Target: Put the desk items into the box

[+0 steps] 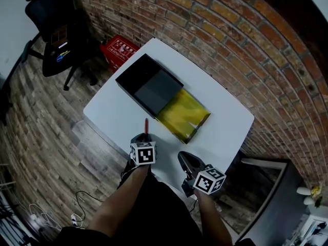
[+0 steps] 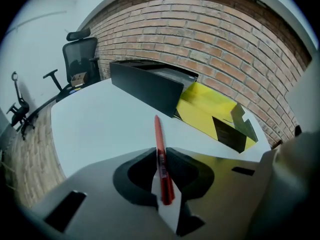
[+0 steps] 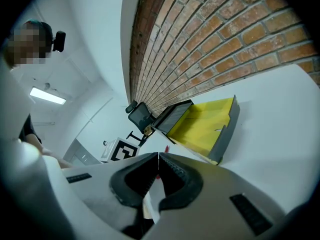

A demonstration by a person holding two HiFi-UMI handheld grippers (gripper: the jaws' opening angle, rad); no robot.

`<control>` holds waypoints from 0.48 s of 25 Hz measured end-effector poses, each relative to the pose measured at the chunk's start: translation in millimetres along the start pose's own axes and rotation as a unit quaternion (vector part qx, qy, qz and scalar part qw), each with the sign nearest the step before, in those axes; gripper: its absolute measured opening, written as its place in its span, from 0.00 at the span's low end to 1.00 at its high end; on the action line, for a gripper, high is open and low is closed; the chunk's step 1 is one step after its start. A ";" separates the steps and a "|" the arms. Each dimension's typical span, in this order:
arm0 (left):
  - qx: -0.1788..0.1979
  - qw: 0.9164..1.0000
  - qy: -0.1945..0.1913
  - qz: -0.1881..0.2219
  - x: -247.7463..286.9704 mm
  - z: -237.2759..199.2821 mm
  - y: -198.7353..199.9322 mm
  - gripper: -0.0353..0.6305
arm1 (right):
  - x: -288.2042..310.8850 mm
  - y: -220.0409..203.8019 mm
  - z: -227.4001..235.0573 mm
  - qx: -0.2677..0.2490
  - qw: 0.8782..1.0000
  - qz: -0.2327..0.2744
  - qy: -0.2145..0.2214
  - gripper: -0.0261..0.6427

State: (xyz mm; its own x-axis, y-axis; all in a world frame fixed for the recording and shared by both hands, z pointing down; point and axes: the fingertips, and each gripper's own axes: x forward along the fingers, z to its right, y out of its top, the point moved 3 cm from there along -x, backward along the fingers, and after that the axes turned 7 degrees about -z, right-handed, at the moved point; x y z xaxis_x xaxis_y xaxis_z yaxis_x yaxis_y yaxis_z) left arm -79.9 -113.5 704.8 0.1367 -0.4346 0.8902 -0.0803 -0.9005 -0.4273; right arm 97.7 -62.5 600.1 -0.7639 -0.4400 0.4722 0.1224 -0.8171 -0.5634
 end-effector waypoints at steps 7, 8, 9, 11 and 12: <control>0.020 1.000 -0.003 -0.007 0.0 -1.2 -0.2 0.14 | 21.8 3.5 -5.6 -0.002 1.000 -0.011 -0.006 0.07; 0.021 1.000 -0.005 -0.007 -0.2 -1.4 -0.2 0.14 | 23.7 4.2 -7.0 -0.003 1.000 -0.011 -0.006 0.07; 0.021 1.000 -0.008 -0.008 -0.4 -1.7 -0.1 0.14 | 25.2 5.2 -8.2 -0.003 1.000 -0.010 -0.005 0.07; 0.021 1.000 -0.015 -0.007 -0.7 -2.7 0.1 0.14 | 27.5 7.2 -9.7 -0.003 1.000 -0.008 -0.005 0.07; 0.020 1.000 -0.018 -0.007 -0.7 -3.4 0.1 0.14 | 28.4 8.0 -10.0 -0.003 1.000 -0.007 -0.005 0.07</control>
State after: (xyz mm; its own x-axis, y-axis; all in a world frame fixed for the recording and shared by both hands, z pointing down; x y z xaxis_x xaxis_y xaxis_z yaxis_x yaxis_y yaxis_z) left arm -83.4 -113.2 704.7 0.1740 -0.4209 0.8903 -0.0382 -0.9063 -0.4210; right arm 70.6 -77.7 602.2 -0.7596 -0.4315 0.4867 0.1080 -0.8216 -0.5598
